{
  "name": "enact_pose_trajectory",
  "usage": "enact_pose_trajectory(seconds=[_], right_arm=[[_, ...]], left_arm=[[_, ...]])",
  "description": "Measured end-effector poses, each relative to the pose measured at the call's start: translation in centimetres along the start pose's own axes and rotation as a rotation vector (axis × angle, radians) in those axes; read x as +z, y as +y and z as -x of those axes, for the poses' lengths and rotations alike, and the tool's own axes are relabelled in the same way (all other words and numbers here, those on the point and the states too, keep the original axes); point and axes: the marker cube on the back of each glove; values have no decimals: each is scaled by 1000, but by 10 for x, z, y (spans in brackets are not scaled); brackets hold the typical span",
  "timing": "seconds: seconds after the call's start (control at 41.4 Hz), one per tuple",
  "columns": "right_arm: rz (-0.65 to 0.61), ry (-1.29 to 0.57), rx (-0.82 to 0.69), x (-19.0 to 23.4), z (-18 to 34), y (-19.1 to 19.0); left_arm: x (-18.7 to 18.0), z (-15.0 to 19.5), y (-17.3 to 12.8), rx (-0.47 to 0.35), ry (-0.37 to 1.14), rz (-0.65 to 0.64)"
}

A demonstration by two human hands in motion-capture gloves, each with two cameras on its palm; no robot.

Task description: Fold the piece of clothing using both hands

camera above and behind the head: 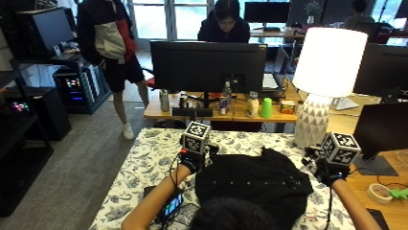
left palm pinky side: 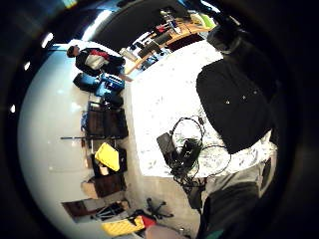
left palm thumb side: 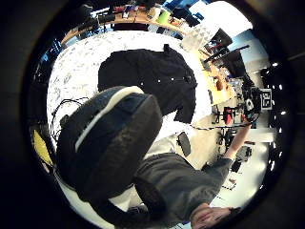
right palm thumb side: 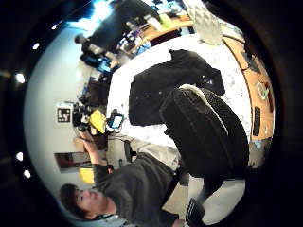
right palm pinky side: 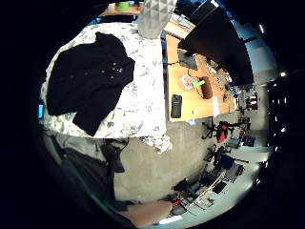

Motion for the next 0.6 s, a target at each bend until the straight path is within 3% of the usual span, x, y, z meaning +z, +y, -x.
enact_pose_trajectory(seconds=[0.386, 0.604], right_arm=[[-10, -31, 32, -16, -12, 4], [29, -110, 57, -16, -23, 11]], left_arm=[[3, -3, -2, 8, -3, 12], [15, -13, 19, 82, -31, 154]])
